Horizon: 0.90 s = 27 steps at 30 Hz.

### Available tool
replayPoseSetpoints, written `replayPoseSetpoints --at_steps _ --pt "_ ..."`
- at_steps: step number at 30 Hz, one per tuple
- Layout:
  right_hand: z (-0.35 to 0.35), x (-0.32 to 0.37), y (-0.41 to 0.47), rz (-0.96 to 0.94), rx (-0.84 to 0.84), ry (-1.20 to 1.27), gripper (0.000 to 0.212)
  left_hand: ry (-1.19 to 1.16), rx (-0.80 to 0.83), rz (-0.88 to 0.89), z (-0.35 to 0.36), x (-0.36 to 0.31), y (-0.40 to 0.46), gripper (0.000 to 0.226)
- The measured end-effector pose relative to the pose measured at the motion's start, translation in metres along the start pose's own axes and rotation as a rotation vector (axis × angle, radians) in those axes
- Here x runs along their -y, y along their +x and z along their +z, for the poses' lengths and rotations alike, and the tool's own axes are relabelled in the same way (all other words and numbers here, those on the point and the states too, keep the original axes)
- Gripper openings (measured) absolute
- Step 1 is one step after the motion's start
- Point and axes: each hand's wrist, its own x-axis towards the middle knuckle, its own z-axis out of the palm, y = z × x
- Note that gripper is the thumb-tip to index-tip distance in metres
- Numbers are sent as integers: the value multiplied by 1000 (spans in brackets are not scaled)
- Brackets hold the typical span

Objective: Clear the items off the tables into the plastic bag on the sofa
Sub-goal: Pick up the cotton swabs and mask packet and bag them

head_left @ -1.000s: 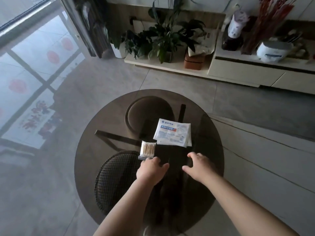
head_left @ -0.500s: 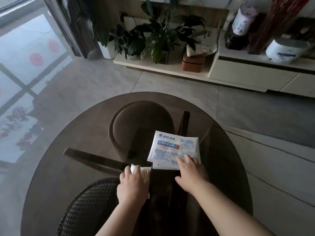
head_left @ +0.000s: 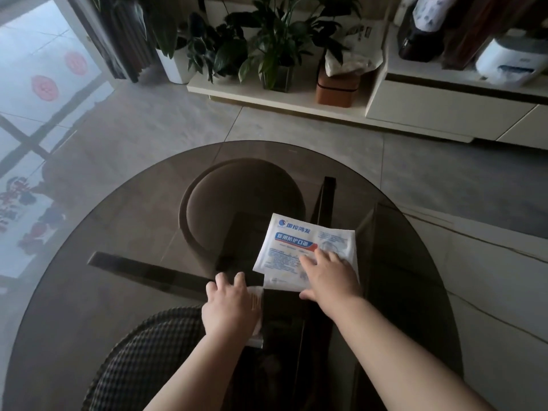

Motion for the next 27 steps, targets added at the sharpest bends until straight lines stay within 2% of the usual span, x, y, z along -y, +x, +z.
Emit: replayPoseSetpoints --at_steps 8,10,13,19,23,27 --pt "-1 3 -3 -164 -52 -315 52 84 -6 -10 -6 -7 -2 39" --pt "-1 5 -4 -162 -69 -331 49 89 -5 -8 -8 -10 -3 36" --pt "-2 7 -8 -126 -121 -192 44 50 8 -39 -10 -8 -8 37" --pt "-12 -9 -45 106 -189 282 31 -42 76 -97 -21 -2 -33 46" --pt "-36 -22 -88 125 -216 373 21 -175 73 -90 -42 -12 -69 53" --pt "-68 -34 -143 188 -198 384 20 -183 97 -100 -65 -33 -116 44"
